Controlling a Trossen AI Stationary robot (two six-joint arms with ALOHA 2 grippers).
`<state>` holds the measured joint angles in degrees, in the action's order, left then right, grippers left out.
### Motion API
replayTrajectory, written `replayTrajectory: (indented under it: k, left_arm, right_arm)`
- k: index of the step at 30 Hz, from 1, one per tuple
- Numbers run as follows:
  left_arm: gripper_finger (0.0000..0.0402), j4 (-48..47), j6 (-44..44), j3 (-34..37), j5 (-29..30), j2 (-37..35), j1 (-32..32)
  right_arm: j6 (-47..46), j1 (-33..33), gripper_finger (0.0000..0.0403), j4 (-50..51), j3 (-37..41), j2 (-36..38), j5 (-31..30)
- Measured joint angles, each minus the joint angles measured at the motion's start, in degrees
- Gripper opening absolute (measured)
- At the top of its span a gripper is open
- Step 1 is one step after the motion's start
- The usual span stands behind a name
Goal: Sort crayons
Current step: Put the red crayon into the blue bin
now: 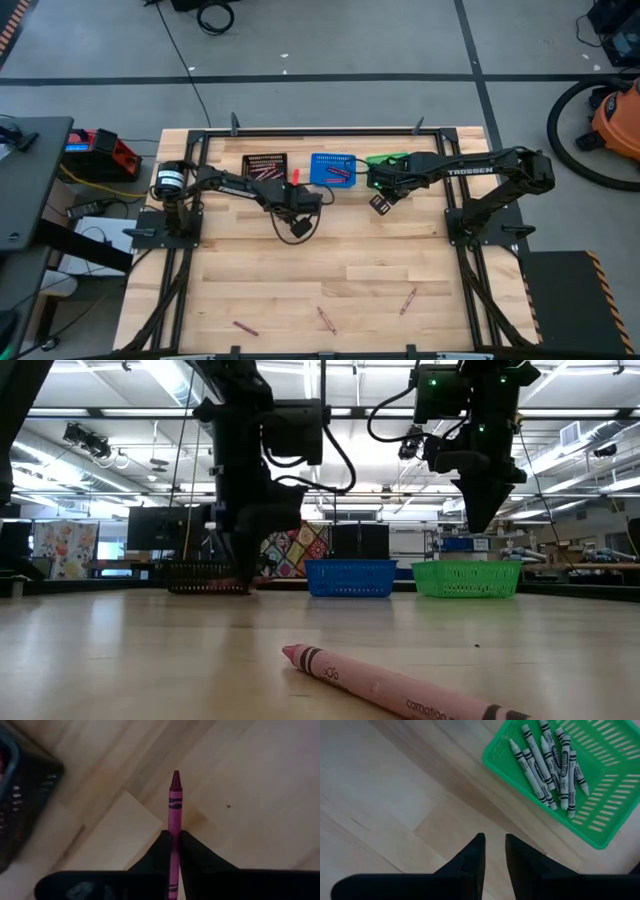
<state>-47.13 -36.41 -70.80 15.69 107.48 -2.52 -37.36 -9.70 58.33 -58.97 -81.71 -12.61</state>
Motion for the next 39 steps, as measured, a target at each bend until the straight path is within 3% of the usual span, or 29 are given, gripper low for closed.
replayTrajectory:
  k: [19, 29, 39]
  left_arm:
    - [0.0021, 3.01, 24.55, -12.38, 2.62, -0.20, -4.92]
    - [0.0021, 3.60, 38.67, -13.18, -7.14, -0.19, -12.43]
    - [0.0021, 11.70, 49.01, -13.18, -13.54, -0.13, -15.44]
  right_arm:
    - [0.00, 0.10, 0.0082, -0.15, 0.01, 0.00, -0.14]
    - [-1.99, 3.02, 0.0082, -0.11, 0.01, 0.00, 0.29]
    - [-8.20, 8.13, 0.0082, 0.31, 0.01, 0.00, 0.43]
